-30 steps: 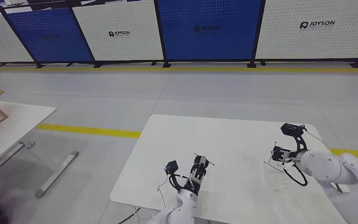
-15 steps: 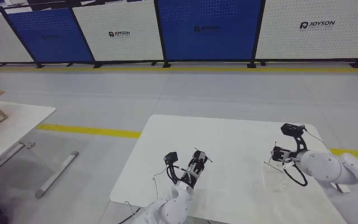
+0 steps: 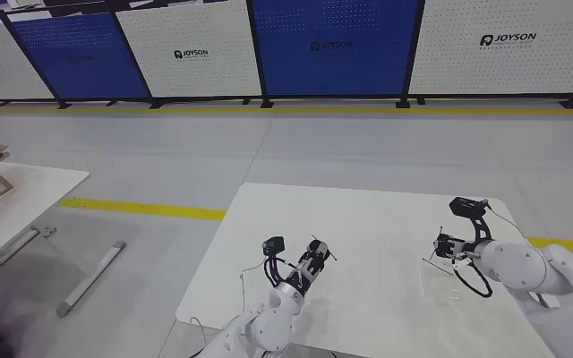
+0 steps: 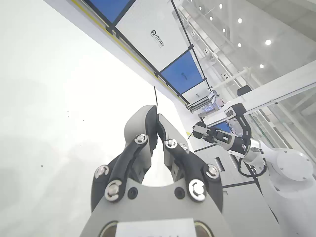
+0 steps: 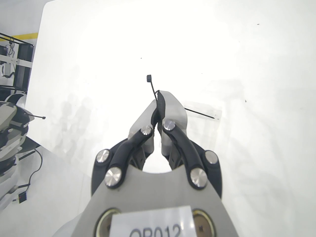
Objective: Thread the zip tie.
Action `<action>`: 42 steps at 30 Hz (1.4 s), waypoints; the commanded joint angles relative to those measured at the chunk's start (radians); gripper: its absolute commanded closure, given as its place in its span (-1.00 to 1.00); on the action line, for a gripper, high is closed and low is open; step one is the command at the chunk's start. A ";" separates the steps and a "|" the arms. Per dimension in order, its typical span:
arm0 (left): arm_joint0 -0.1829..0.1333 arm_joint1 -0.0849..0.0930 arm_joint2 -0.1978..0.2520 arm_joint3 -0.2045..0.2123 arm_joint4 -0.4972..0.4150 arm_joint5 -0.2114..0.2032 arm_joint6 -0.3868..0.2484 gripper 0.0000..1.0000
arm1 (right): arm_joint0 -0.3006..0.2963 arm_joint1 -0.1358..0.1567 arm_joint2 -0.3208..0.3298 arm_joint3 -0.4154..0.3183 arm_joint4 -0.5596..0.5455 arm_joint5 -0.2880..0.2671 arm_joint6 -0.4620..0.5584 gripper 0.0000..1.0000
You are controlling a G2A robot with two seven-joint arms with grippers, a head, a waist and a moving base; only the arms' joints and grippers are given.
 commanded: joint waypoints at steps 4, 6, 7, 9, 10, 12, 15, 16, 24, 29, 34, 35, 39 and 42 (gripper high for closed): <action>-0.012 -0.007 0.004 0.036 0.016 0.003 0.062 1.00 | 0.000 0.000 0.000 0.000 0.000 0.000 0.000 1.00; -0.029 -0.017 0.018 0.056 -0.021 0.009 0.089 1.00 | 0.000 0.000 0.000 0.000 0.000 0.000 0.000 1.00; -0.037 -0.021 0.024 0.064 -0.028 0.015 0.094 1.00 | 0.000 0.000 0.000 0.000 0.000 0.000 0.000 1.00; -0.052 -0.024 0.035 0.079 -0.022 0.040 0.073 1.00 | 0.000 0.000 0.000 0.000 0.000 0.000 0.000 1.00; -0.052 -0.024 0.035 0.079 -0.022 0.040 0.073 1.00 | 0.000 0.000 0.000 0.000 0.000 0.000 0.000 1.00; -0.052 -0.024 0.035 0.079 -0.022 0.040 0.073 1.00 | 0.000 0.000 0.000 0.000 0.000 0.000 0.000 1.00; -0.052 -0.024 0.035 0.079 -0.022 0.040 0.073 1.00 | -0.003 0.000 0.001 0.000 0.003 -0.003 -0.006 1.00; -0.052 -0.024 0.035 0.079 -0.022 0.040 0.073 1.00 | -0.012 -0.001 0.005 -0.002 0.012 -0.012 -0.026 1.00; -0.052 -0.024 0.035 0.079 -0.022 0.040 0.073 1.00 | -0.129 -0.003 0.048 -0.154 0.071 -0.013 -0.148 1.00; -0.052 -0.024 0.035 0.079 -0.022 0.040 0.073 1.00 | -0.147 -0.004 0.042 -0.198 0.060 0.010 -0.132 1.00; -0.052 -0.024 0.035 0.079 -0.022 0.040 0.073 1.00 | -0.147 -0.004 0.042 -0.198 0.060 0.010 -0.132 1.00; -0.052 -0.024 0.035 0.079 -0.022 0.040 0.073 1.00 | -0.147 -0.004 0.042 -0.198 0.060 0.010 -0.132 1.00; -0.052 -0.024 0.035 0.079 -0.022 0.040 0.073 1.00 | -0.147 -0.004 0.042 -0.198 0.060 0.010 -0.132 1.00; -0.052 -0.024 0.035 0.079 -0.022 0.040 0.073 1.00 | -0.147 -0.004 0.042 -0.198 0.060 0.010 -0.132 1.00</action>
